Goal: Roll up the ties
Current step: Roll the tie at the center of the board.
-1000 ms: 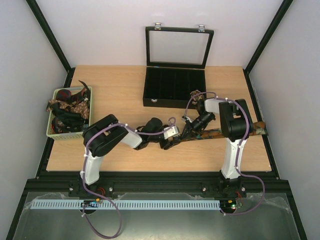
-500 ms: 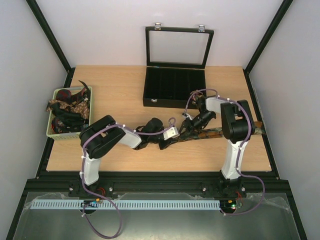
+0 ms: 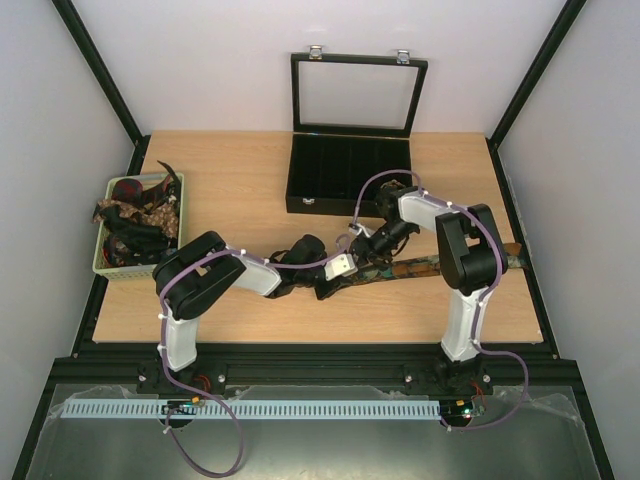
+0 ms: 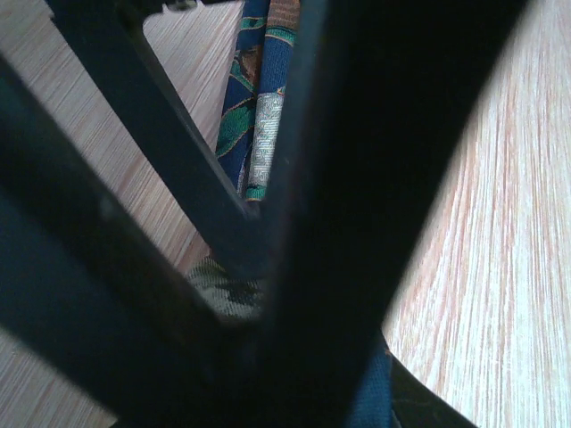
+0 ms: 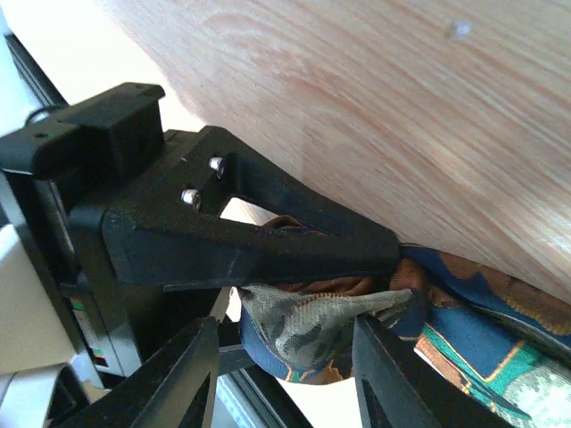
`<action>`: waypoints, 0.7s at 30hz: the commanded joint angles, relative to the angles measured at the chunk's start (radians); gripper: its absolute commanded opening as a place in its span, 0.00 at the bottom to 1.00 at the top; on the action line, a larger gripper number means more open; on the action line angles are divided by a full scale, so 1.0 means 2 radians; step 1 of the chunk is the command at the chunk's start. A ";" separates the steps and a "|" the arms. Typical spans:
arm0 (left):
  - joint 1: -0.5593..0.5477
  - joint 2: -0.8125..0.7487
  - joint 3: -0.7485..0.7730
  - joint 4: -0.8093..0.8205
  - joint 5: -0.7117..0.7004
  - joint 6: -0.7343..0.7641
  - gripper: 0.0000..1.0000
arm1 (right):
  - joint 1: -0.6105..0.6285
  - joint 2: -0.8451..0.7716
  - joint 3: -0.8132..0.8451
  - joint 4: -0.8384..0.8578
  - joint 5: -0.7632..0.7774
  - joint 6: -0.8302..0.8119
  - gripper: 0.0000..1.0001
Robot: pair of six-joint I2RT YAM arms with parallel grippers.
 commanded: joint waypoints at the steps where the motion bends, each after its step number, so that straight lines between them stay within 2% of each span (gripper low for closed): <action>1: 0.003 0.019 -0.010 -0.094 -0.024 0.006 0.25 | 0.010 0.013 -0.002 -0.014 0.023 -0.001 0.42; 4: 0.003 0.021 -0.008 -0.097 -0.024 0.007 0.26 | 0.010 0.015 -0.003 -0.016 0.046 -0.010 0.38; 10: 0.003 0.025 -0.003 -0.096 -0.026 0.004 0.26 | 0.010 0.024 0.001 -0.017 0.064 -0.021 0.03; 14: 0.006 0.023 -0.001 -0.096 -0.023 -0.004 0.30 | 0.001 0.028 0.001 -0.017 0.075 -0.032 0.01; 15: 0.007 0.021 -0.002 -0.092 -0.022 -0.007 0.33 | -0.003 0.030 0.000 -0.017 0.078 -0.035 0.01; 18: 0.013 0.004 -0.009 -0.067 -0.006 -0.012 0.56 | -0.016 0.033 -0.009 -0.006 0.090 -0.043 0.01; 21: 0.014 -0.022 -0.027 -0.023 0.011 -0.020 0.68 | -0.024 0.033 -0.021 0.008 0.106 -0.049 0.01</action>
